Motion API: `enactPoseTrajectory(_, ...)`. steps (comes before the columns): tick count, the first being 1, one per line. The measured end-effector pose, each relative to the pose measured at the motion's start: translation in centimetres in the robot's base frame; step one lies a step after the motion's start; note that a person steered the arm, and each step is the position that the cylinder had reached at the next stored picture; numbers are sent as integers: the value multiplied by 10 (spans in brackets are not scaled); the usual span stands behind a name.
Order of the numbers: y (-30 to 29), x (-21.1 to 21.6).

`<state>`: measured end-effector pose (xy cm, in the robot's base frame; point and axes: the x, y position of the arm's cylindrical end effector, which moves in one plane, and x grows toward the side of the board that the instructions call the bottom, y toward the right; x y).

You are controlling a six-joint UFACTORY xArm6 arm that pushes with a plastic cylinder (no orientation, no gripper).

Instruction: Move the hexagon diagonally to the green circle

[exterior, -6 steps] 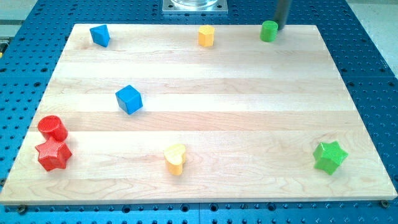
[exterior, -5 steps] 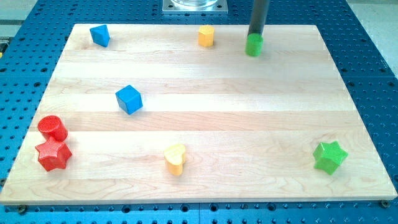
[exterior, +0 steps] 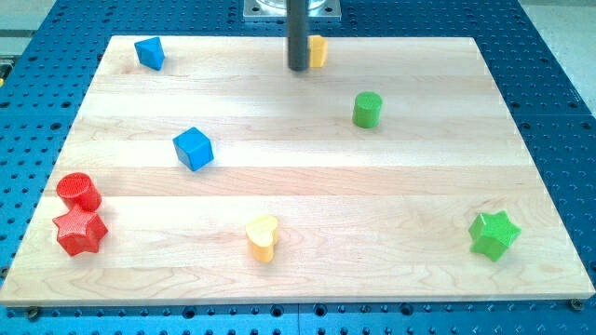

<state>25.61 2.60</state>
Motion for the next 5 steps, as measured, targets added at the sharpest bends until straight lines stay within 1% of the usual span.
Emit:
enactPoseTrajectory(1, -19, -36)
enactPoseTrajectory(2, -15, -51)
enactPoseTrajectory(3, 39, -52)
enactPoseTrajectory(4, 101, -41)
enactPoseTrajectory(5, 62, -31)
